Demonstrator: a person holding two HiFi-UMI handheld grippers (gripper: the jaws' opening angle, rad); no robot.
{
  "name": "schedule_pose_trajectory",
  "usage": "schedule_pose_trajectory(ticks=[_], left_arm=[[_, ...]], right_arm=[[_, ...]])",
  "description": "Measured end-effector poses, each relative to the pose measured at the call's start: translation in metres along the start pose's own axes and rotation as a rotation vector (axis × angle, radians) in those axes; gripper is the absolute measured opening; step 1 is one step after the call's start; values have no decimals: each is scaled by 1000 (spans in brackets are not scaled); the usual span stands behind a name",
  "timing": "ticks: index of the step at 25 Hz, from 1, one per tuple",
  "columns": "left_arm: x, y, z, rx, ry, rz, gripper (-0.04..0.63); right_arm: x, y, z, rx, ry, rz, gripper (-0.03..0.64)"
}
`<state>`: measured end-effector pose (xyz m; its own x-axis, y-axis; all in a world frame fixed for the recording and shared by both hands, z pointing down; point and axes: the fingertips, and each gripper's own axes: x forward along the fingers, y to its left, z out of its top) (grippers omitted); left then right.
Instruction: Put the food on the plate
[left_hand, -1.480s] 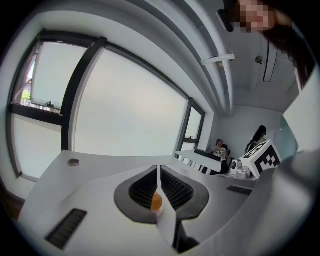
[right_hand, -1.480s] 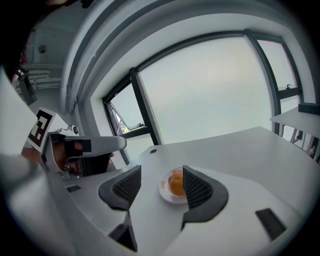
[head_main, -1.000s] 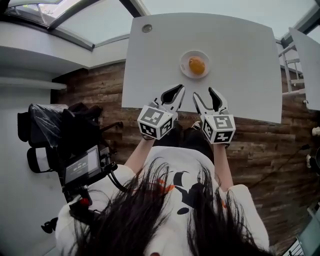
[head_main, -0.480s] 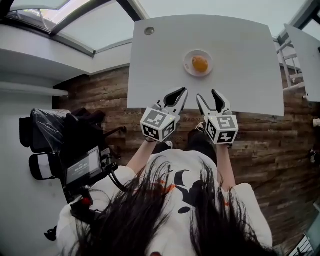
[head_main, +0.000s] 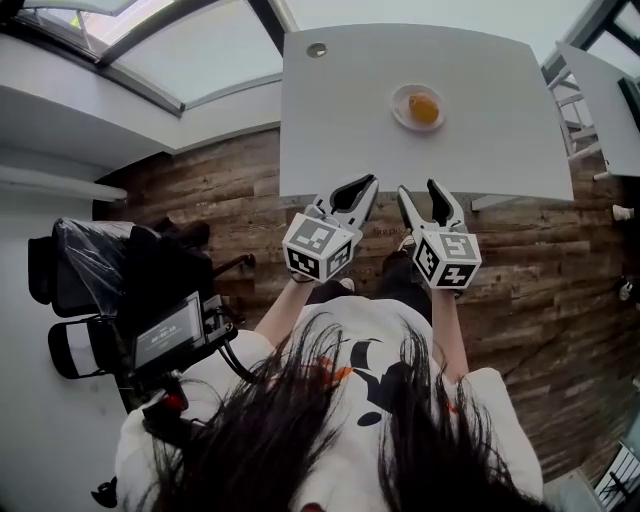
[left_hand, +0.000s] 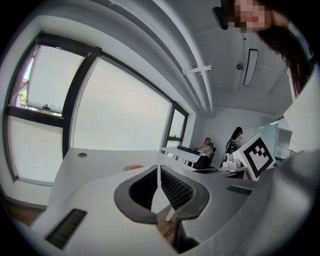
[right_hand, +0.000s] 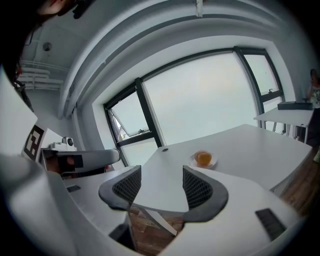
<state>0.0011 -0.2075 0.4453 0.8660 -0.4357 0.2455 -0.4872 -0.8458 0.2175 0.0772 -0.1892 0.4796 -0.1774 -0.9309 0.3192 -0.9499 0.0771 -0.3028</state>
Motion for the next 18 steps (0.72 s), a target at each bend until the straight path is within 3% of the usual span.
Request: schedule_pose_trajectory(ticks=[4,10,18], left_arm=[[-16,-7,-15,3,11,-38,6],[-98,-9,-40,-12,14,-75,6],[-124,-24,-53,-75,2,-104,6]], right_arm=[[-13,11,-19,32,-12,-28,270],[-54,80,-60,76,-17,-86,270],[-93,107,-76,64,-1,-118,270]])
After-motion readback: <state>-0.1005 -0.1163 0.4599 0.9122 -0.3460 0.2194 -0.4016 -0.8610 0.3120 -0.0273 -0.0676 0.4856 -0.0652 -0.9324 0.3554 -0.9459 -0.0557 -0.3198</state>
